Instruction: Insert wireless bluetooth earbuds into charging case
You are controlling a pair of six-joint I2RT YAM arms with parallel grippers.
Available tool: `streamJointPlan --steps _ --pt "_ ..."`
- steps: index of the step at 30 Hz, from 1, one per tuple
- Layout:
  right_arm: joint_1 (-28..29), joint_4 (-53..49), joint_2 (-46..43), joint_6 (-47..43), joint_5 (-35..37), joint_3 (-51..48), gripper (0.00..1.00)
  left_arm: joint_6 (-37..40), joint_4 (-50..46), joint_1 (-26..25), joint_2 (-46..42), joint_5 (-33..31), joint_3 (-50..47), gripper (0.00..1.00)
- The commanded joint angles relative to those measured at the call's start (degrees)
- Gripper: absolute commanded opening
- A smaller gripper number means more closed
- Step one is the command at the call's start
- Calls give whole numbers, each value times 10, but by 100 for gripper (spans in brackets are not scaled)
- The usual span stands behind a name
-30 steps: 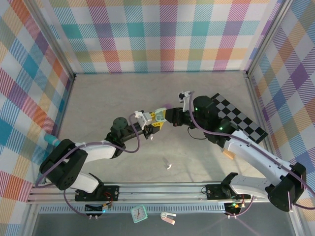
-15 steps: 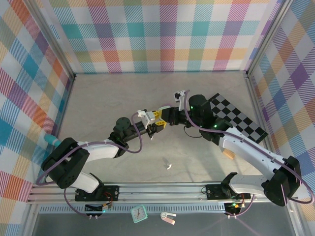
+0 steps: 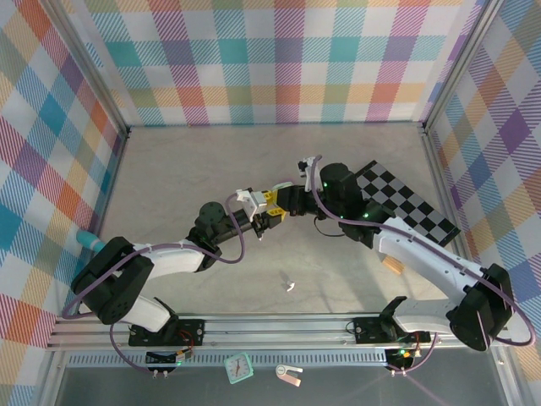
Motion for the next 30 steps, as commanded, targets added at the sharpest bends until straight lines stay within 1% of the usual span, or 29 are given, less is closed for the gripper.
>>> streamJointPlan --steps 1,21,25,30 --pt "-2 -2 5 -12 8 -8 18 -1 24 -5 -19 4 15 23" --pt "-2 -3 1 5 13 -29 18 6 24 -5 -25 -17 8 23" --pt "-2 -9 2 6 22 -28 23 6 22 -5 -30 -15 7 23" --pt "-2 -44 -2 -5 47 -15 27 7 15 -5 -42 -2 4 23"
